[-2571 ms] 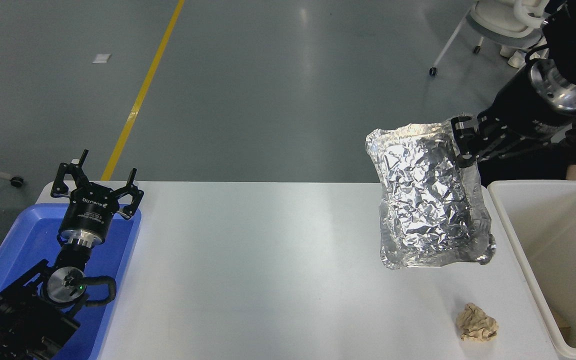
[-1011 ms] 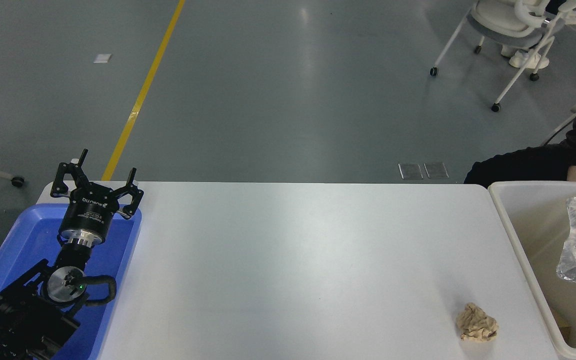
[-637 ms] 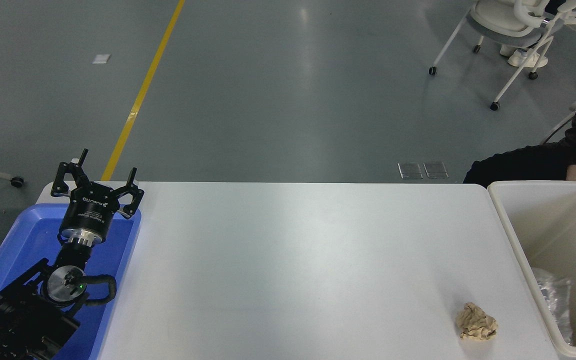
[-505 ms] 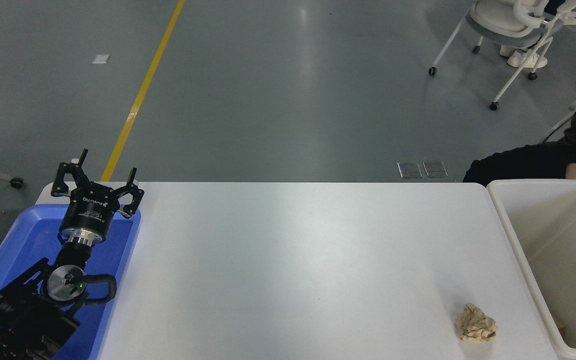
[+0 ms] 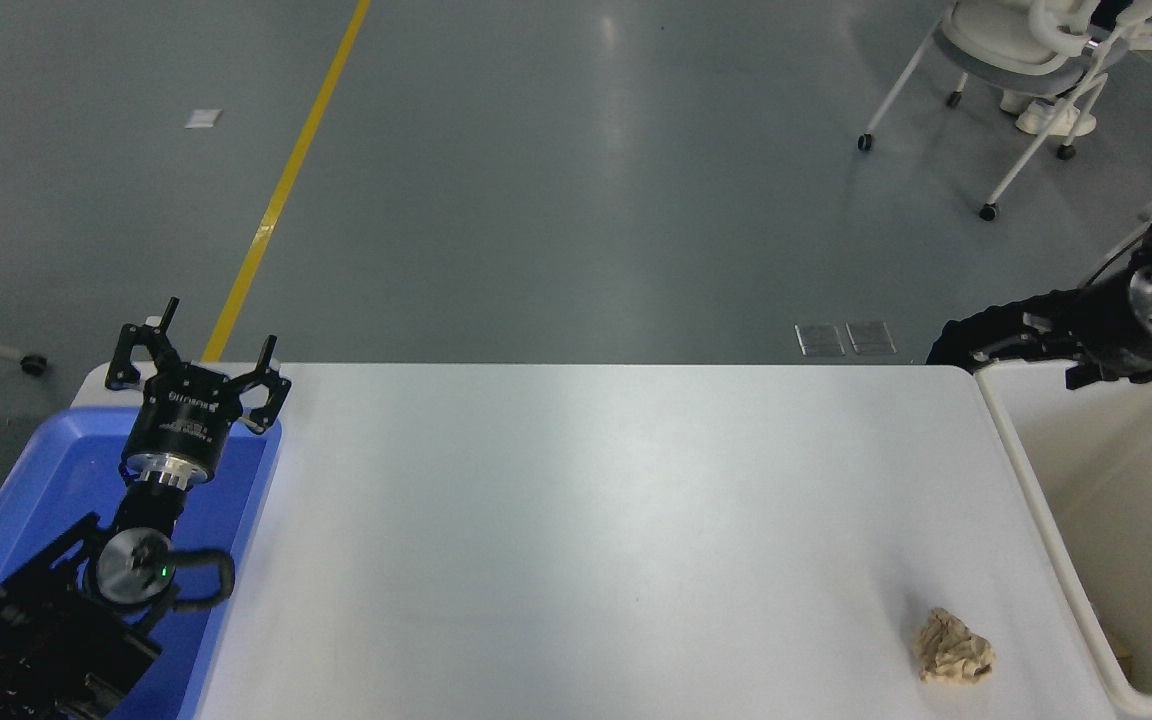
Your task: Pick up foil plate and place in dustbin
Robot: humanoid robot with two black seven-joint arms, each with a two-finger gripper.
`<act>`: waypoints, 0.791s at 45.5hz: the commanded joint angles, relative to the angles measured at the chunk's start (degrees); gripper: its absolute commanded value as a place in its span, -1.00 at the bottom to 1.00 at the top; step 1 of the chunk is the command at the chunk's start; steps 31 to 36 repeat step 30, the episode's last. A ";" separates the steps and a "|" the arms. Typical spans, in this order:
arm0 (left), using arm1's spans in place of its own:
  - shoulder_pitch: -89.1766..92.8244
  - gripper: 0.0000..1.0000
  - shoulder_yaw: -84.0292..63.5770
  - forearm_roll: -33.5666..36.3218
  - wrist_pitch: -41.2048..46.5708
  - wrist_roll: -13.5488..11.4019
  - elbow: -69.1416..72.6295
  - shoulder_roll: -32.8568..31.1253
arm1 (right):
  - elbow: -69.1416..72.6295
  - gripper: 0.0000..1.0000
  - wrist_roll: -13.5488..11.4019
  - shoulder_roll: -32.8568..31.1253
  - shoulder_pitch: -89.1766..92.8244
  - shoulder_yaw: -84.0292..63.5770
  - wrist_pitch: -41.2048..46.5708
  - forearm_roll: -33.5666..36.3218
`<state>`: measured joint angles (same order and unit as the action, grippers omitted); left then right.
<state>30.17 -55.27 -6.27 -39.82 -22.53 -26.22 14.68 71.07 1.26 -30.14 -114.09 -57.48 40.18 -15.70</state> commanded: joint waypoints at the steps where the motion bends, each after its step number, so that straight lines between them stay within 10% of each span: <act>1: -0.11 1.00 -0.02 -0.06 0.09 -0.06 0.03 0.00 | 11.37 1.00 -0.30 10.54 -13.88 -1.50 4.82 12.88; 36: -0.11 1.00 -0.11 -0.06 0.18 -0.15 -0.06 0.00 | 20.78 1.00 -0.38 15.03 -28.38 -3.51 4.82 22.82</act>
